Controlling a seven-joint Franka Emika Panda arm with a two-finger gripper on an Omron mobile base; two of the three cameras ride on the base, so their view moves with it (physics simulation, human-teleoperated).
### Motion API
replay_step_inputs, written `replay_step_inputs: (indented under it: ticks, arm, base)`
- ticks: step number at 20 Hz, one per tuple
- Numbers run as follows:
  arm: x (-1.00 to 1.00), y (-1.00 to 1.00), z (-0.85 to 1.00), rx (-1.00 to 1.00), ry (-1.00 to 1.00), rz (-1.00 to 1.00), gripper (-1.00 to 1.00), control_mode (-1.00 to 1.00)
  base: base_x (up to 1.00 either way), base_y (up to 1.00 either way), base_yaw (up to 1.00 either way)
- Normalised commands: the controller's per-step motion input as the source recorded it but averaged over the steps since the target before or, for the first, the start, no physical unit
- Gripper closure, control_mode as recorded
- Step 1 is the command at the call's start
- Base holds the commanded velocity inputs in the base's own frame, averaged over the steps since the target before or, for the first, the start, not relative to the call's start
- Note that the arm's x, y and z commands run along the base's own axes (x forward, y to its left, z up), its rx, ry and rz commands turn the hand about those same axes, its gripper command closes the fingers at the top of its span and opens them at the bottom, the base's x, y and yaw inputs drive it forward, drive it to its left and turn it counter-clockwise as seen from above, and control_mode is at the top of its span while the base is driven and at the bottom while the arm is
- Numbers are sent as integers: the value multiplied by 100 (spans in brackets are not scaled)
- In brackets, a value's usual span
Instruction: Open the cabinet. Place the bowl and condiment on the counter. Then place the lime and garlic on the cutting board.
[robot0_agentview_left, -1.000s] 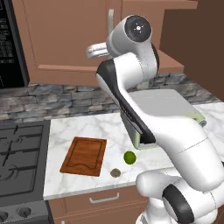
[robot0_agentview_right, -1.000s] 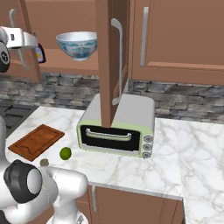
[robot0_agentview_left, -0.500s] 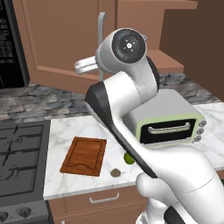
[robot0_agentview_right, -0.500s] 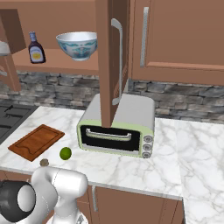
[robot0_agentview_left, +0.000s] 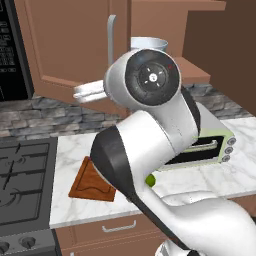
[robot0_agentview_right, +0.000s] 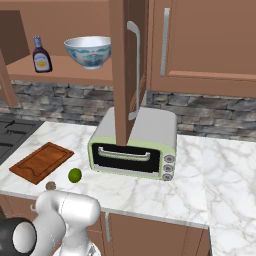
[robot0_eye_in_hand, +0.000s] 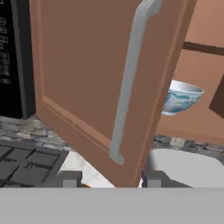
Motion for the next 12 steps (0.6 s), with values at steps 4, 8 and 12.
replay_step_inputs:
  ticks: [4,8,12]
  arm:
    - [-39,-100,20,41,2,0,-100,-100]
    - [14,-100,3,42,9,-1,-100,-100]
    - [65,-100,-17,39,12,0,-100,-100]
  base:
    - [0,0,0]
    - [0,0,0]
    - [0,0,0]
